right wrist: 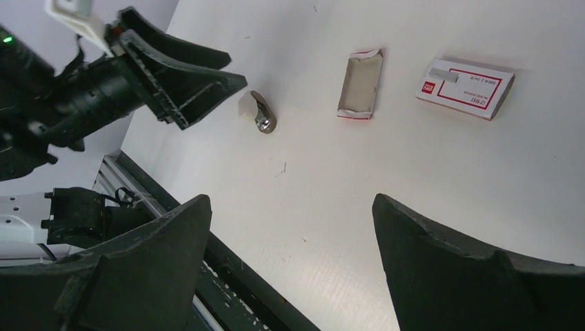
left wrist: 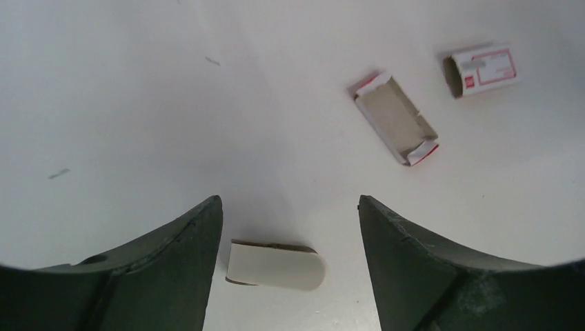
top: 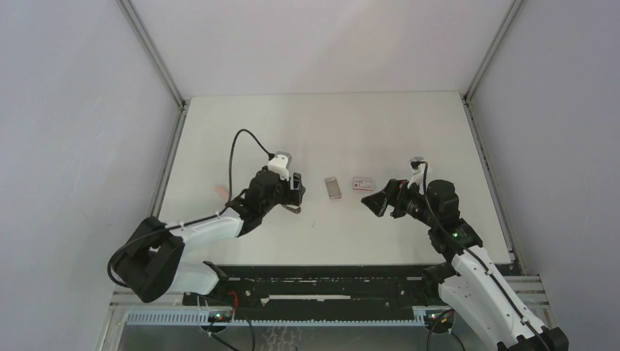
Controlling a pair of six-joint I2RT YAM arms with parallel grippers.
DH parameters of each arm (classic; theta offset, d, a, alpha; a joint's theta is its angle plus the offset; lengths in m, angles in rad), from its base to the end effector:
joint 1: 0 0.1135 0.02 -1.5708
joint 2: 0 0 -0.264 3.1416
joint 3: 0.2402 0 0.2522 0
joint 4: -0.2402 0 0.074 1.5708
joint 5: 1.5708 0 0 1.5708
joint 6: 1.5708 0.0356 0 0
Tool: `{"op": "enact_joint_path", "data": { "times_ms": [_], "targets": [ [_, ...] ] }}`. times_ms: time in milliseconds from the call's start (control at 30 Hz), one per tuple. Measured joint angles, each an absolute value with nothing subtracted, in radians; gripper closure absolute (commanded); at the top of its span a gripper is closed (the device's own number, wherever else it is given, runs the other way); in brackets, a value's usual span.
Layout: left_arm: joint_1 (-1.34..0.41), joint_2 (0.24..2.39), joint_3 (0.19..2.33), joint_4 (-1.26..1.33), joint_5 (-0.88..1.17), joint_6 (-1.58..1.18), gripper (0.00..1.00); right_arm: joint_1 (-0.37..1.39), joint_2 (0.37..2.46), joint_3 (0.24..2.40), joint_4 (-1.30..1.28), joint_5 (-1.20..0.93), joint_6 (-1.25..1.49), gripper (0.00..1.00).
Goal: Load the staples into the stapler
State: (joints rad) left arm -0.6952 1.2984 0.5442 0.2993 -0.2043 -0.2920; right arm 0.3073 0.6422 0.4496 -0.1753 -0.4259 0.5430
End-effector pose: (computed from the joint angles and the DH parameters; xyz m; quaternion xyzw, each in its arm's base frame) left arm 0.2092 -0.1651 0.1959 0.1161 0.8376 -0.1734 0.5048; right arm 0.1479 0.0624 0.2454 -0.0240 0.8144 0.3869 0.4319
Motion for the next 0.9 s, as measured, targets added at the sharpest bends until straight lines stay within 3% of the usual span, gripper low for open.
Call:
{"op": "enact_joint_path", "data": {
  "times_ms": [367,900],
  "targets": [
    [-0.543,1.522,0.606,0.267,0.14,-0.312,0.21,0.307,0.604,0.45,-0.191,-0.428,0.542,0.13],
    [-0.521,1.443,0.479,0.31,0.294,-0.406,0.19,0.307,0.606,0.45,-0.191,-0.429,0.543,0.13]
  ]
}}
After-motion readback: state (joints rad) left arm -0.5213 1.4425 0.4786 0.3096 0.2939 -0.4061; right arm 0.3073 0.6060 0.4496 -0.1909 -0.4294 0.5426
